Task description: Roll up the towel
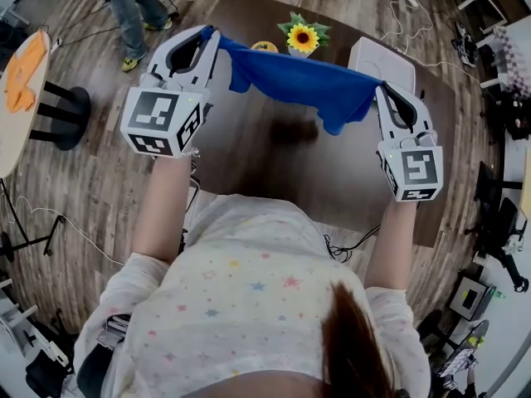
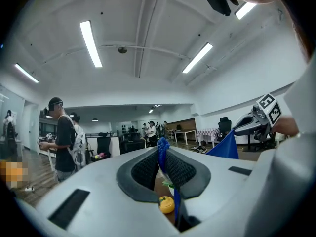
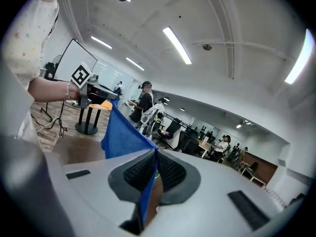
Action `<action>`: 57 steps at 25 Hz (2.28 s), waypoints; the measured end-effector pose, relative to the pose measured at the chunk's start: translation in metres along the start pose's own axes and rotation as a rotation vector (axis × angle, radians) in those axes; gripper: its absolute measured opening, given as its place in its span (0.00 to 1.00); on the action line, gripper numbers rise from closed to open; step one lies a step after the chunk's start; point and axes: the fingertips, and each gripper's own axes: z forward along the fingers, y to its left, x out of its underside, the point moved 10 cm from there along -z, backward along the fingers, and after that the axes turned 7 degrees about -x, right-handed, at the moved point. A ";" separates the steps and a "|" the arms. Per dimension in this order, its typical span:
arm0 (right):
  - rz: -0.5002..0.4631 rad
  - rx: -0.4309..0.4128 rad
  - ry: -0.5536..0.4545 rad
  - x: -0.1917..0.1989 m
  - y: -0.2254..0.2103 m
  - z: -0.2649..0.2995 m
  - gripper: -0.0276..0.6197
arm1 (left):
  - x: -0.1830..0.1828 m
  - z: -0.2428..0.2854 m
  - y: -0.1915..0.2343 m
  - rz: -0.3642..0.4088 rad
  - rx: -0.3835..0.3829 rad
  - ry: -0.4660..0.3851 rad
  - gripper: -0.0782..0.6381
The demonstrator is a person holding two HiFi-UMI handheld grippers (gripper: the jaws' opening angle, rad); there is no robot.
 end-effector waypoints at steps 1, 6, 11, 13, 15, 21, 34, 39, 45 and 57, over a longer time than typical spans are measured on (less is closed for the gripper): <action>-0.001 -0.010 0.010 0.002 0.003 -0.002 0.07 | 0.008 -0.002 -0.001 -0.020 0.004 0.017 0.15; 0.034 -0.055 0.084 0.030 0.016 0.000 0.07 | 0.052 -0.004 -0.007 -0.110 0.034 0.118 0.15; 0.044 -0.048 0.140 0.054 0.008 0.023 0.07 | 0.072 0.018 -0.010 -0.102 0.037 0.147 0.15; 0.048 -0.028 0.144 0.058 -0.002 0.033 0.07 | 0.072 0.031 -0.011 -0.094 0.040 0.139 0.15; 0.042 -0.002 0.138 0.057 -0.012 0.038 0.07 | 0.067 0.039 -0.012 -0.083 0.041 0.119 0.15; 0.003 0.044 0.109 0.046 -0.017 0.029 0.07 | 0.060 0.042 -0.016 -0.064 0.036 0.065 0.15; 0.310 -0.268 0.379 0.197 0.153 0.034 0.07 | 0.233 -0.018 -0.047 -0.097 0.058 0.433 0.15; 0.572 -0.345 0.381 0.227 0.160 0.025 0.17 | 0.251 -0.046 -0.047 -0.088 0.040 0.498 0.15; 0.575 -0.240 0.419 0.261 0.117 0.041 0.19 | 0.268 -0.070 -0.051 -0.072 0.007 0.576 0.16; 0.523 -0.183 0.521 0.298 0.093 0.119 0.24 | 0.261 -0.080 -0.048 -0.077 -0.046 0.568 0.29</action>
